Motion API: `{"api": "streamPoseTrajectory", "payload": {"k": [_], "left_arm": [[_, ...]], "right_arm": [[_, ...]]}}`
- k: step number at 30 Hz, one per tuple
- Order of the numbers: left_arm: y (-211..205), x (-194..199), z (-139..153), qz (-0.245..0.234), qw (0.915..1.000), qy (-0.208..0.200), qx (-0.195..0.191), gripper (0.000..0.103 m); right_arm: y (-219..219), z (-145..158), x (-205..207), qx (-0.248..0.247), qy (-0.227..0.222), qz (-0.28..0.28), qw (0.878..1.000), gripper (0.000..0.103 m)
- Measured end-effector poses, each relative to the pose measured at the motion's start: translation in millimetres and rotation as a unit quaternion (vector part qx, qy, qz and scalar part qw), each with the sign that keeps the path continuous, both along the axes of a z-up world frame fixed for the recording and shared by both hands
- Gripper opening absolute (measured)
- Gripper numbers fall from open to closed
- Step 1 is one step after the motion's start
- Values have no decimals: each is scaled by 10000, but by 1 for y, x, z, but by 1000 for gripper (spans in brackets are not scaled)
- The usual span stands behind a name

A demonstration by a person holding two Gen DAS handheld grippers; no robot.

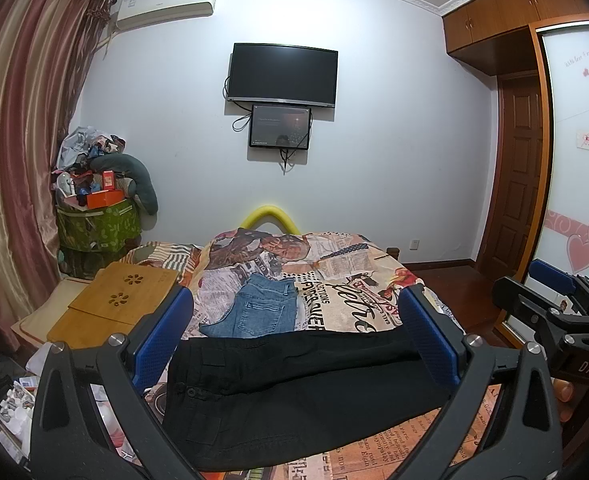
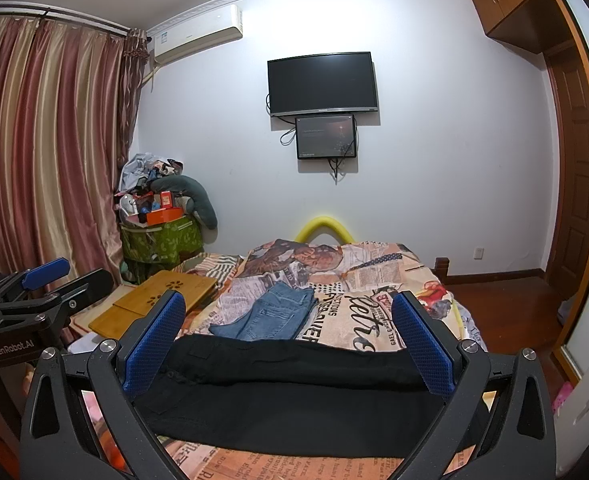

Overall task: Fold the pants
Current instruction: 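Hold the black pants waistband with both grippers, raised above the bed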

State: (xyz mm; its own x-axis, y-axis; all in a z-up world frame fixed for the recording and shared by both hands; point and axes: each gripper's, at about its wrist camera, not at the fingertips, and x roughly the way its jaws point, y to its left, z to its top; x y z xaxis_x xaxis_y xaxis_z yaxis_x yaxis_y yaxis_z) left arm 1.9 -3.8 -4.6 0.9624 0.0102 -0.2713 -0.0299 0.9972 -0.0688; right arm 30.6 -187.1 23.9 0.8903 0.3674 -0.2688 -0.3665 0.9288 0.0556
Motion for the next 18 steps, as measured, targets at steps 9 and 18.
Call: {"api": "streamPoseTrajectory", "payload": {"k": [9,18], "left_arm": [[0,1,1,-4,10000,5,0,103],[-2,0,1,-14,10000,4,-1,103]], "right_arm": [[0,0,0,-3,-1,-3,10000,102],[0,1,0,-5,0,-4,10000,102]]}}
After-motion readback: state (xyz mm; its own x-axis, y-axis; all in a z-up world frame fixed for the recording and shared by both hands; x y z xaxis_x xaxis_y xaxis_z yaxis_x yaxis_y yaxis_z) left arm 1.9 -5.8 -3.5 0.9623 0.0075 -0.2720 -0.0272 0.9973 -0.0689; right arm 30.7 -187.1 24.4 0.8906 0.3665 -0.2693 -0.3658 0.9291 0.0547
